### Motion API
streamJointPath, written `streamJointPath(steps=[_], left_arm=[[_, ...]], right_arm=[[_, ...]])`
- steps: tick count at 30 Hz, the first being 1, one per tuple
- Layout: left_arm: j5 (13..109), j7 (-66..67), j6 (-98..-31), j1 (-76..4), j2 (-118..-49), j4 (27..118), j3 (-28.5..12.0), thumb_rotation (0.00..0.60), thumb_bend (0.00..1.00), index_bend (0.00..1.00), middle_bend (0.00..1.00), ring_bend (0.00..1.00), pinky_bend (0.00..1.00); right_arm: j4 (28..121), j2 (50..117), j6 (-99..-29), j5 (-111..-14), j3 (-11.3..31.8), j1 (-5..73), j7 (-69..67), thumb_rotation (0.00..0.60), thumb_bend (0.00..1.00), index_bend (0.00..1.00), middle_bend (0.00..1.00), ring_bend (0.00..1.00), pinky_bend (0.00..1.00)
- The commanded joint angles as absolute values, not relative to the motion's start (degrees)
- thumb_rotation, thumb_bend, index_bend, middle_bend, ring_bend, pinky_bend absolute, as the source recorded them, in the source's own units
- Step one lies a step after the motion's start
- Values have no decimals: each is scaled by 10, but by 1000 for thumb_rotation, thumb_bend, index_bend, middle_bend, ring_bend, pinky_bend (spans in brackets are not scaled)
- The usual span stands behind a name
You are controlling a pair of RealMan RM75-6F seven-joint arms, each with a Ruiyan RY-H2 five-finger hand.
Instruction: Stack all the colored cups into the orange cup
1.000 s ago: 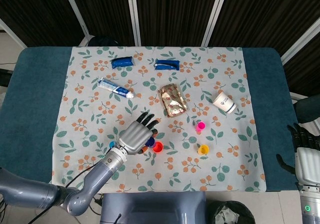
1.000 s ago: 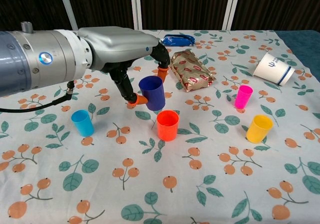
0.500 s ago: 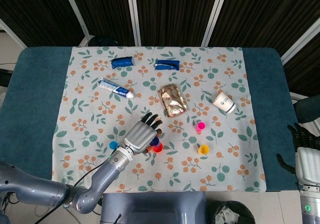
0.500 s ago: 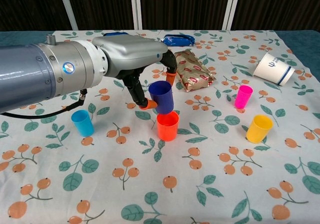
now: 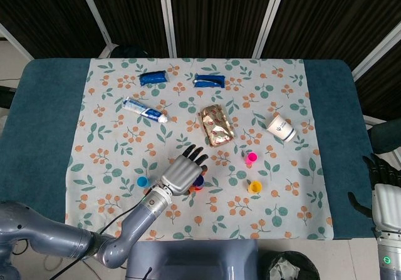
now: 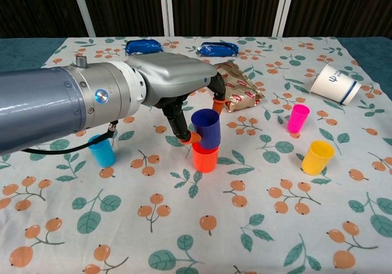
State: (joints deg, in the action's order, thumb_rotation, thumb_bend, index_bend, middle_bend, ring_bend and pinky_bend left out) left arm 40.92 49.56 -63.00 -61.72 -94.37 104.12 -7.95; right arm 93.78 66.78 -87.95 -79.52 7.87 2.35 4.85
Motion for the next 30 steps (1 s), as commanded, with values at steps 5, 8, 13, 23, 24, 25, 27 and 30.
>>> streamJointPath(steps=[5, 8, 13, 23, 24, 25, 27, 30], left_arm=[[397, 503, -637, -621, -953, 1035, -79, 600, 305, 478, 157, 0, 68], [391, 508, -636, -623, -958, 1030, -76, 600, 296, 452, 157, 0, 68], [372, 524, -628, -630, -959, 1028, -69, 600, 172, 231, 117, 0, 53], [331, 567, -656, -650, -934, 1063, -77, 600, 96, 43, 65, 0, 43], [345, 565, -667, -648, -929, 1068, -78, 600, 94, 42, 65, 0, 43], [371, 563, -686, -642, -920, 1075, -77, 600, 93, 41, 64, 0, 43], [419, 563, -719, -629, -901, 1088, -65, 600, 93, 40, 62, 0, 43], [502, 558, -774, -596, -859, 1106, -31, 600, 81, 40, 59, 0, 40]], right_arm=[[938, 667, -878, -795, 79, 24, 45, 600, 329, 109, 88, 99, 137], [938, 666, -878, -794, 79, 23, 44, 600, 329, 109, 88, 99, 137], [939, 666, -880, -794, 80, 23, 44, 600, 330, 109, 88, 99, 137], [941, 664, -877, -789, 80, 22, 45, 600, 329, 109, 88, 99, 137], [941, 664, -876, -790, 80, 22, 44, 600, 329, 109, 88, 99, 137], [941, 664, -876, -791, 80, 22, 43, 600, 329, 109, 87, 99, 137], [939, 663, -875, -791, 79, 23, 42, 600, 329, 109, 88, 99, 137], [938, 663, -871, -789, 79, 23, 40, 600, 329, 110, 88, 99, 137]])
